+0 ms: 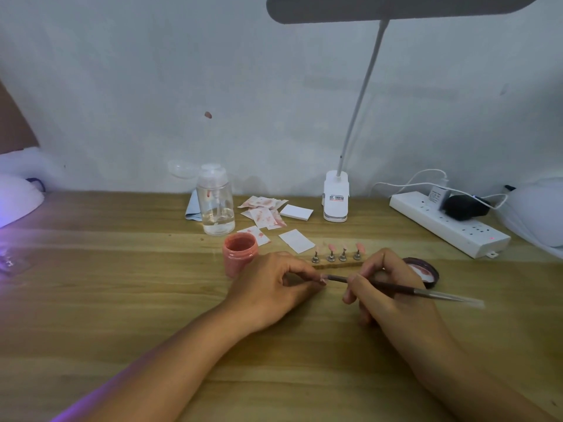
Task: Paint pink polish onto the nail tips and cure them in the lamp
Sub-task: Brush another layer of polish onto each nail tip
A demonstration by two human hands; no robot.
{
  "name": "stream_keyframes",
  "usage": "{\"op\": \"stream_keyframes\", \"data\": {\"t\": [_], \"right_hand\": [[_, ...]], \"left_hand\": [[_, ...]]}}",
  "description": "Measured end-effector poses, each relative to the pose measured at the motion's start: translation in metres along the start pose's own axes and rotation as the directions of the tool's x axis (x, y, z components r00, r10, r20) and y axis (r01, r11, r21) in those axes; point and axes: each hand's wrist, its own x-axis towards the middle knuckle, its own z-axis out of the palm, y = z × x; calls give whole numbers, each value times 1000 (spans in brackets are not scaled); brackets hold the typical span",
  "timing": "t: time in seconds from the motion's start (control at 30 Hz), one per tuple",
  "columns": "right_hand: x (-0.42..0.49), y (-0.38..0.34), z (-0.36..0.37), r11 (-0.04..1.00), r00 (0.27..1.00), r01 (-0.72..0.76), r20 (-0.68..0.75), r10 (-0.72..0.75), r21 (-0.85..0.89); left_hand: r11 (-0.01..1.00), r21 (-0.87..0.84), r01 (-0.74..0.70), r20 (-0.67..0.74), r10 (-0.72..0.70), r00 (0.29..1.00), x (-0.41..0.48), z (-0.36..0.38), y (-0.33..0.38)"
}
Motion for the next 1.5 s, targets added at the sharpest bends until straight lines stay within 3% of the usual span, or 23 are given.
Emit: {"op": "stream_keyframes", "data": {"t": [0.53, 0.83, 1.0, 1.5], "right_hand": [[2, 1, 0, 999, 999, -44, -26, 44, -23], [0, -2, -2, 994, 997, 78, 16, -79, 72], [0, -2, -3, 987, 1000, 23, -17, -20, 160], [1, -3, -1, 997, 999, 6, 35, -9, 83]], "left_hand": [[1000, -3, -4, 30, 4, 1000, 2, -3, 0], [999, -12, 42, 12, -42, 999, 2, -3, 4], [999, -25, 48, 20, -48, 999, 3, -2, 9], [996, -78, 48, 20, -46, 999, -1, -6, 10]]}}
